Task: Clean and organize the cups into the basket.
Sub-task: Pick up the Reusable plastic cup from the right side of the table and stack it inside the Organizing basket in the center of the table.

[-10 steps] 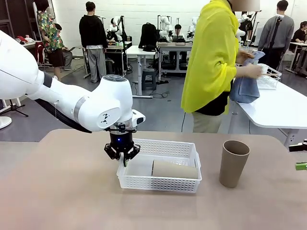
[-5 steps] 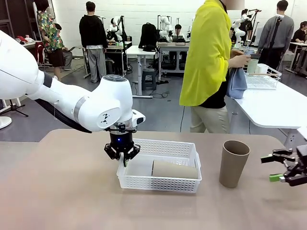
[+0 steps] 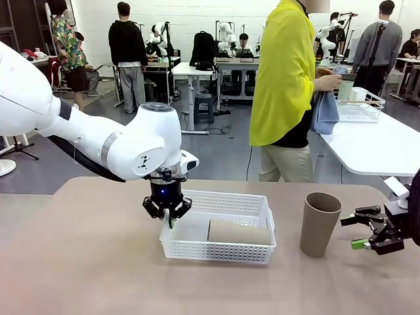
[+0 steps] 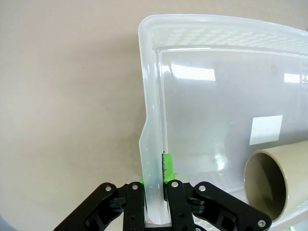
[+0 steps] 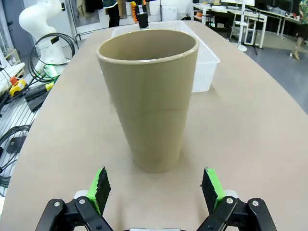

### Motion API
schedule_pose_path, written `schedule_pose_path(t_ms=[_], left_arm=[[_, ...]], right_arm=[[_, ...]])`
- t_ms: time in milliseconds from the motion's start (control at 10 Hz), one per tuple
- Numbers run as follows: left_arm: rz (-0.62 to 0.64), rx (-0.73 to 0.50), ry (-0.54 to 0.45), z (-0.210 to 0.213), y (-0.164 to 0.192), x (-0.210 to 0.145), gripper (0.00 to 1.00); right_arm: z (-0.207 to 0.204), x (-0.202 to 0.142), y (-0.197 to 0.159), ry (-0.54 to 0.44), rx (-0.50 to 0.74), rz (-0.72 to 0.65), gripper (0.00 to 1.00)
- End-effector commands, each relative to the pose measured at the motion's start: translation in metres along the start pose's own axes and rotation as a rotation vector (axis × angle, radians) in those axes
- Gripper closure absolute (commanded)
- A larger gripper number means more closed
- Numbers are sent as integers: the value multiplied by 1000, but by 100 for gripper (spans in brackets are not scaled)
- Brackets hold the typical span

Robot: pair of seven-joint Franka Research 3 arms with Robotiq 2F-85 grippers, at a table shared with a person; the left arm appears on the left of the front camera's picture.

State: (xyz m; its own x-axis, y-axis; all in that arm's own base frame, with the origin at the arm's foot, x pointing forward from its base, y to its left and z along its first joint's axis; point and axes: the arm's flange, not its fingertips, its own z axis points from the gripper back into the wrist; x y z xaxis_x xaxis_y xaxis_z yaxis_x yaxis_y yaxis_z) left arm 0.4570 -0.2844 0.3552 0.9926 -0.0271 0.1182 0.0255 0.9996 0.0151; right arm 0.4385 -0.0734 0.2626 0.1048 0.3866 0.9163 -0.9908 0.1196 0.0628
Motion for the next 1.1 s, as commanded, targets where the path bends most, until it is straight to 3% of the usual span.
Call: schedule_pose_path(t_ms=[0,1000], left_arm=[[-1,3,-1,1,0,0,100],[-1,3,-1,1,0,0,100]], right_arm=[[-8,2,-11,-19,-33,-19,0],[-63,19,-18,-68,77,-62,0]])
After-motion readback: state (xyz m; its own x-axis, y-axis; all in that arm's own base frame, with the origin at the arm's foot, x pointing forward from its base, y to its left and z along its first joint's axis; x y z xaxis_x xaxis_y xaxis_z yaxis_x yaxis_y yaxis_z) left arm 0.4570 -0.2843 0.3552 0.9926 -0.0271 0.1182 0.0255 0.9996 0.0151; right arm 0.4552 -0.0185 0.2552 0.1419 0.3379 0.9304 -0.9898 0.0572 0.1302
